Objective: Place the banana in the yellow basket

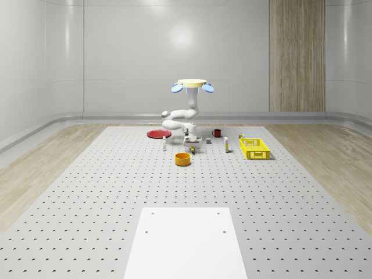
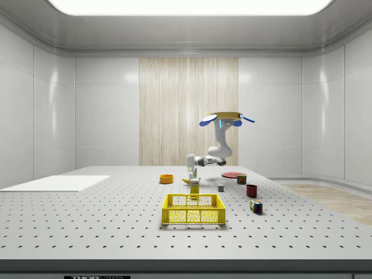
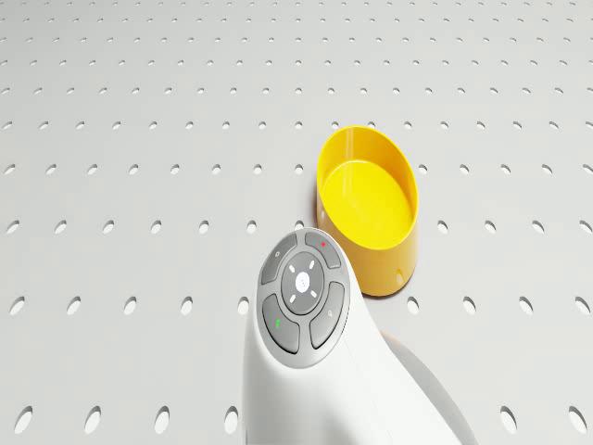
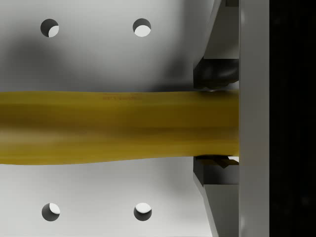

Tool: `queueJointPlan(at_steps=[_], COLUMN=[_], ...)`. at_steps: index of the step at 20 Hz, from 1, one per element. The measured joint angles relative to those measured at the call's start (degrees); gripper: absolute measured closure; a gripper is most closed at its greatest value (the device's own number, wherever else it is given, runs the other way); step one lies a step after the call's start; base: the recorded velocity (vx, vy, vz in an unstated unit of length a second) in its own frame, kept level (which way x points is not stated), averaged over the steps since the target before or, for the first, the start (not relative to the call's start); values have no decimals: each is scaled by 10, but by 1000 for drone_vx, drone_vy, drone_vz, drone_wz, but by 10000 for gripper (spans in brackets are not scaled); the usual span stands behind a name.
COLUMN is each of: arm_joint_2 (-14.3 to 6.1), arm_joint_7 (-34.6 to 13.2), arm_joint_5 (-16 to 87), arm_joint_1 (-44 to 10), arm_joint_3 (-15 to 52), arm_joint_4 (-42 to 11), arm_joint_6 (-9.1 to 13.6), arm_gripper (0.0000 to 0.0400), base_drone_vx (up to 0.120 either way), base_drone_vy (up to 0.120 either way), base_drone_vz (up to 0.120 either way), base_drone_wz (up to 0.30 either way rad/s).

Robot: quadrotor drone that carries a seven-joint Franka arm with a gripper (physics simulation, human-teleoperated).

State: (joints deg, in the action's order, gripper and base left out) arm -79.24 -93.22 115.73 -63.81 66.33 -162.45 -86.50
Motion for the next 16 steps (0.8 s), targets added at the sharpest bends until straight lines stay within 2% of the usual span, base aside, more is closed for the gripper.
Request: queueJointPlan(at_steps=[8,11,16], arm_joint_2=[-3,-4,-8], arm_joint_7=[-12,-17,-23], arm_joint_5=[-33,-54,-74], arm_joint_1=[-1,-2,-4], arm_joint_3=[35,56,76], arm_joint_4=[-10,-15,-18], arm_joint_6=[11,17,19], arm_gripper=[210,210,210], base_drone_vx=[0,0,-120], base_drone_vy=[0,13,120], base_drone_vz=[5,120,120], base_drone_wz=[0,0,0])
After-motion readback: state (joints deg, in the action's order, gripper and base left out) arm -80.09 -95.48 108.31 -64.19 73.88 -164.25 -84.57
